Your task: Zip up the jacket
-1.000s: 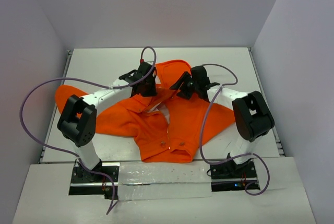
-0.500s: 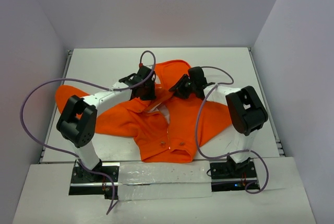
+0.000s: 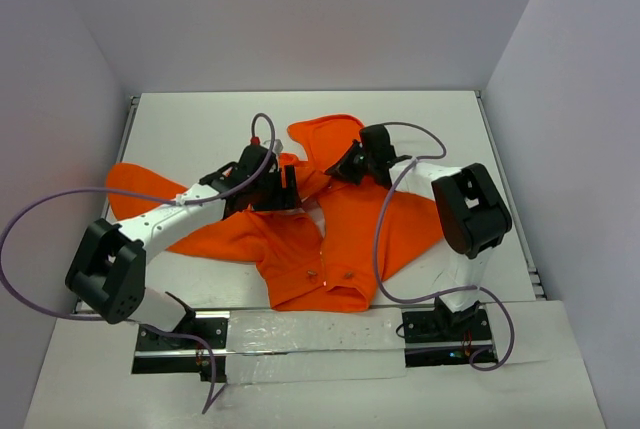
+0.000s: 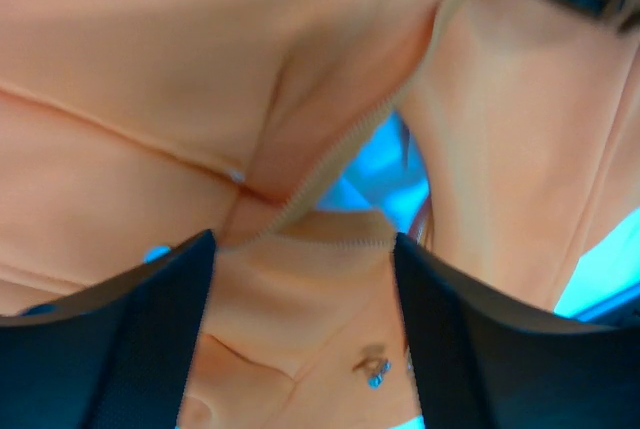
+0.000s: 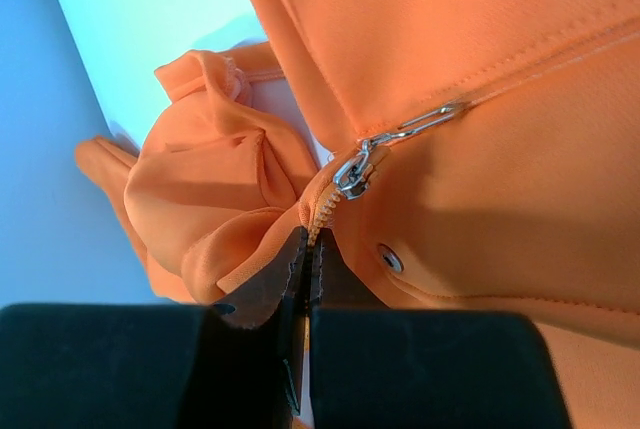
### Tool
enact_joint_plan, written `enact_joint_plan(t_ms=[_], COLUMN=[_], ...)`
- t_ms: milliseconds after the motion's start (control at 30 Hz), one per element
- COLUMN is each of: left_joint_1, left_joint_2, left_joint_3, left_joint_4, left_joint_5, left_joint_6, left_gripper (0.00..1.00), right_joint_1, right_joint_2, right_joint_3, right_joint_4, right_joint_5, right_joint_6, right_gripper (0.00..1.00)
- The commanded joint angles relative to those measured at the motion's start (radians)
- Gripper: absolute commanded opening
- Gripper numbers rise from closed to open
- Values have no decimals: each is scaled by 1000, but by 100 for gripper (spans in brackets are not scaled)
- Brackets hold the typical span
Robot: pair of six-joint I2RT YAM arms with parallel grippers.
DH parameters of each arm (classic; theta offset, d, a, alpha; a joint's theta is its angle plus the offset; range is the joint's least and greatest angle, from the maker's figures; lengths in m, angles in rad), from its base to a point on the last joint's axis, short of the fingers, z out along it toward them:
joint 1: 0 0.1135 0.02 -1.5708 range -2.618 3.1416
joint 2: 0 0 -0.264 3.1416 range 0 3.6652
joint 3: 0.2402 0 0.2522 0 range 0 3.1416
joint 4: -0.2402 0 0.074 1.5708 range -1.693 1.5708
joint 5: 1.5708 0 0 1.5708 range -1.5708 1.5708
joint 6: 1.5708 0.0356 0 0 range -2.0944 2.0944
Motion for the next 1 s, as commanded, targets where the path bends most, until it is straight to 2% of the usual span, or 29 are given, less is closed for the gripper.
enact_joint_plan(t_ms=[0,167,267,467,733,800,833,867,933,967], left_joint_1=[-24,-47,-50,-58,-78,-83,-86,-89,-94,-95], left_joint_2=[-40,-10,-11,24,45,55,62,70,81,82], left_joint_3=[-44,-24,-23,-5,19,26,29,35,37,35], left_joint_4=[86,77,95,110,126,138,138,135,121,117], left_joint_5=[70,-13,-88,-149,-182,-170,-171,-173,-187,-189], left_joint_6=[26,34,37,65,74,78,76,72,60,52], left_gripper=[81,81,77,64,57,47,37,20,4,0], right_joint_1=[-8,-6,-7,-7,-9,-9,-9,-9,-9,-9], right_joint_2=[-75,-99,-110,-120,-118,-111,-108,-103,-105,-108], right_joint_3=[25,56,76,106,155,169,177,187,206,213], right_joint_4=[71,59,40,2,-45,-45,-43,-41,-31,-27], right_joint_5=[-16,-45,-58,-77,-104,-117,-125,-136,-159,-167], right_joint_6=[-71,-125,-141,-171,-206,-209,-209,-211,-217,-223], right_gripper=[0,0,0,0,0,0,0,0,0,0])
